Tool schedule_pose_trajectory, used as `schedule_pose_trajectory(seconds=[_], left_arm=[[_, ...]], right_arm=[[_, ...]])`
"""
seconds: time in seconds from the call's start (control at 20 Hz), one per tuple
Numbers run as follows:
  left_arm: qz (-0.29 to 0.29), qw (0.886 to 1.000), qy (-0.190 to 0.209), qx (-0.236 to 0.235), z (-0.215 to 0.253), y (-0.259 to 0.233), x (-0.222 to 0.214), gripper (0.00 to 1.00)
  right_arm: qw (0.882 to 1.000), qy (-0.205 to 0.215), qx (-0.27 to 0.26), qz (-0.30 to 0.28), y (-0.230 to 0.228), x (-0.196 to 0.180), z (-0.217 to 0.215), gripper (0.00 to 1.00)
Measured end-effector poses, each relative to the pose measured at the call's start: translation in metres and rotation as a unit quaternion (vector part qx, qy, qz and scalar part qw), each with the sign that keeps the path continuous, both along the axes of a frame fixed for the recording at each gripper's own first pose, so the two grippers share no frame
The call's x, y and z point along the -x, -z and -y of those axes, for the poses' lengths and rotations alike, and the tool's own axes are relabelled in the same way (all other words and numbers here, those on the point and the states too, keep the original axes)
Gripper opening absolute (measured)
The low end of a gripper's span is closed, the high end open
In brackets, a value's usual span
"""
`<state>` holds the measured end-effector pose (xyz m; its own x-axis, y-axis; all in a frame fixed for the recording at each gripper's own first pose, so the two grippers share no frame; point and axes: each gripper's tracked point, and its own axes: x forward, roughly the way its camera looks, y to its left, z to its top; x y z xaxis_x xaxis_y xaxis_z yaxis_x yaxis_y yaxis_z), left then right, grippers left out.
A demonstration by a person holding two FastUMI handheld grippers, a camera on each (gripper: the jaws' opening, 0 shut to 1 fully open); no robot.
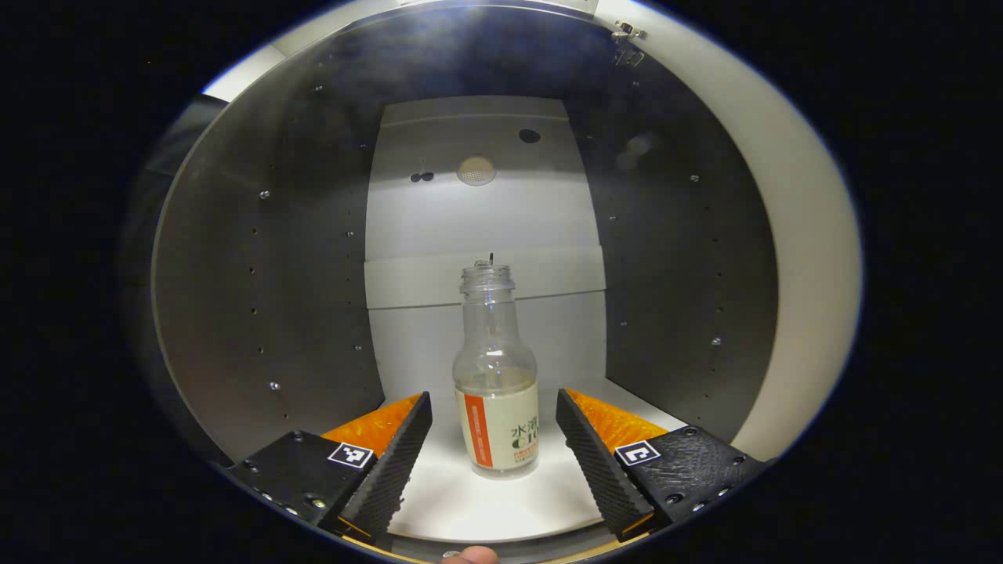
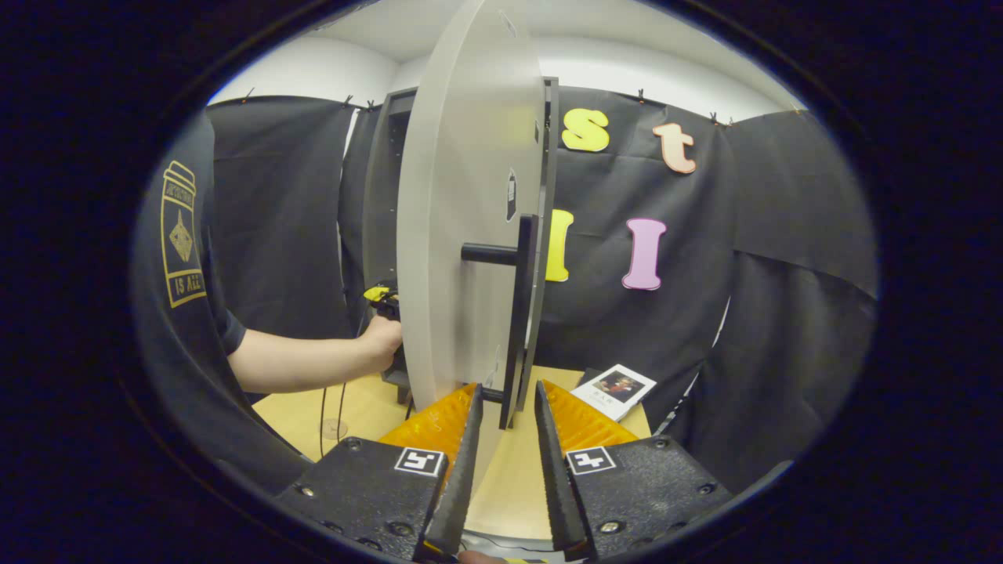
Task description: Open the cabinet door with the right hand, grasp the bottle in the cabinet with the left hand and place it on the coaster, then close the cabinet door with the right hand.
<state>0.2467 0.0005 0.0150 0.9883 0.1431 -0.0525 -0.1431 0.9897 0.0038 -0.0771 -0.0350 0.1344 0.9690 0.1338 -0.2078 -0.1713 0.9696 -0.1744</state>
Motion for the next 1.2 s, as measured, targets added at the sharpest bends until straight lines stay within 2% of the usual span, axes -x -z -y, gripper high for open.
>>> schedule_pose_trajectory(seconds=[0.15,0.4,0.45,0.6,0.75,0.8,0.9,0.95,1.1,1.2], left_arm=[[0.008,1.000,-0.015,0.019,-0.010,-0.005,-0.022,0.96],[0.003,1.000,-0.023,0.006,-0.010,-0.008,-0.052,0.96],[0.002,1.000,-0.022,0.009,-0.009,-0.006,-0.056,0.96],[0.001,1.000,-0.030,0.008,-0.007,-0.008,-0.056,0.75],[-0.001,1.000,-0.025,0.006,-0.006,-0.010,-0.051,0.73],[-0.001,1.000,-0.026,0.003,-0.008,-0.012,-0.046,0.73],[0.008,1.000,-0.028,0.000,-0.011,-0.019,-0.032,0.73],[0.009,1.000,-0.025,0.002,-0.012,-0.021,-0.024,0.73],[0.015,1.000,-0.014,-0.003,-0.015,-0.032,0.000,0.73],[0.022,1.000,-0.005,-0.006,-0.019,-0.042,0.022,0.73]], right_arm=[[1.000,0.015,-0.004,0.000,0.004,-0.005,0.012,0.44],[0.999,0.037,-0.021,0.000,0.006,-0.013,0.027,0.41],[0.999,0.039,-0.024,0.000,0.005,-0.013,0.030,0.44],[0.998,0.052,-0.029,0.002,0.004,-0.012,0.036,0.44],[0.996,0.077,-0.032,0.010,0.002,-0.011,0.045,0.44],[0.996,0.085,-0.035,0.015,0.000,-0.011,0.050,0.46],[0.994,0.095,-0.046,0.027,-0.001,-0.016,0.056,0.59],[0.993,0.103,-0.052,0.035,-0.001,-0.018,0.061,0.71],[0.986,0.124,-0.096,0.055,-0.004,-0.014,0.068,0.96],[0.982,0.134,-0.119,0.064,-0.001,-0.008,0.065,0.99]])
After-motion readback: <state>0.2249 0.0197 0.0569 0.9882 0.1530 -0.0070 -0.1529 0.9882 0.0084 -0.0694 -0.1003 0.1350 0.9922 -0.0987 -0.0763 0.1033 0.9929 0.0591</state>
